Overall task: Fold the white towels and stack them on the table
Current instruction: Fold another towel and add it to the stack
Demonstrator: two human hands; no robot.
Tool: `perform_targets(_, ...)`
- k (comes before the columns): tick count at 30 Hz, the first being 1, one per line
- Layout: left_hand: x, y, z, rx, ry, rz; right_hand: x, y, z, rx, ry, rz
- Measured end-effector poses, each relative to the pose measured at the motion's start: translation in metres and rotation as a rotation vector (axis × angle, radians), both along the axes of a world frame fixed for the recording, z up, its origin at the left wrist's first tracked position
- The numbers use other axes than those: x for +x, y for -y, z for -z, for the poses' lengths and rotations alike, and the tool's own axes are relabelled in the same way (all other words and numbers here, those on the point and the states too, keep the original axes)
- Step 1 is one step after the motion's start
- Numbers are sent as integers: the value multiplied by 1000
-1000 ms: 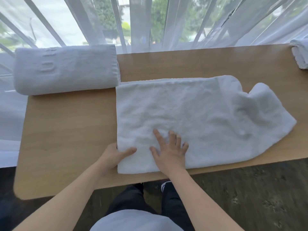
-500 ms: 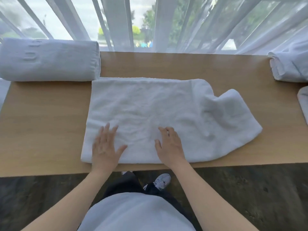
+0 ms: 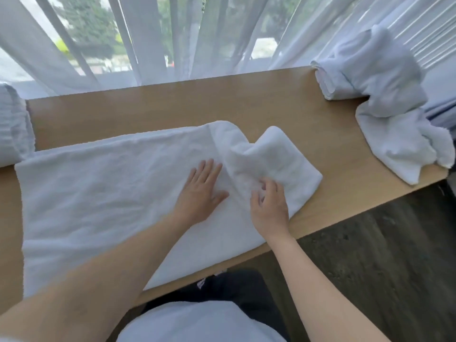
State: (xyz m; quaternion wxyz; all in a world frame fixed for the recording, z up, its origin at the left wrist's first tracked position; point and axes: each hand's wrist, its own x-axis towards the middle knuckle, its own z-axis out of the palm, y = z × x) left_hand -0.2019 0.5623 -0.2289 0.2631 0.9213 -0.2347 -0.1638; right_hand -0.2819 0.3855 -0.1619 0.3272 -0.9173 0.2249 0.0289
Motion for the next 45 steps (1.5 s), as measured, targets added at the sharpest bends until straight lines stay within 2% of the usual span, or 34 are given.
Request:
perform_targets(4,39,45,-24,-292,-32,-224,16,42,0,84,-39,238)
perform_targets(8,72,77,-36,-356,66,-320,36,89,9,43,-87,275)
perform_targets(10,94,98,-40,-269,52,-227,47,111,15,-21,-109,257)
perform_targets(13,126,134,-47,55,-99,-18,60,136,24,-52,-122,272)
perform_targets(16,147,166,-51,298,-203,61,66,148,33,-59,-72,278)
perform_targets(23,150,217,-60,422,-601,37,57,165,44,-80,-172,233)
perform_targets(27,151,230,-69,559,-940,-49,46,171,45,-99,-180,173)
perform_targets(29,152,233,-73,565,-1096,-61,42,173,45,-104,-160,157)
perform_targets(31,152,231,-72,486,-1254,-50,36,177,46,-72,-126,152)
perform_targets(35,153,227,-73,112,-1420,-82,30,184,44,-9,-60,93)
perform_targets(37,155,231,-75,37,-1475,-102,30,187,46,5,-42,87)
perform_targets(39,160,237,-78,76,-1510,-82,32,188,48,35,-67,84)
perform_targets(43,165,244,-82,311,-1493,109,36,193,49,28,-132,24)
perform_targets(45,165,246,-81,368,-1486,145,37,197,49,18,-159,4)
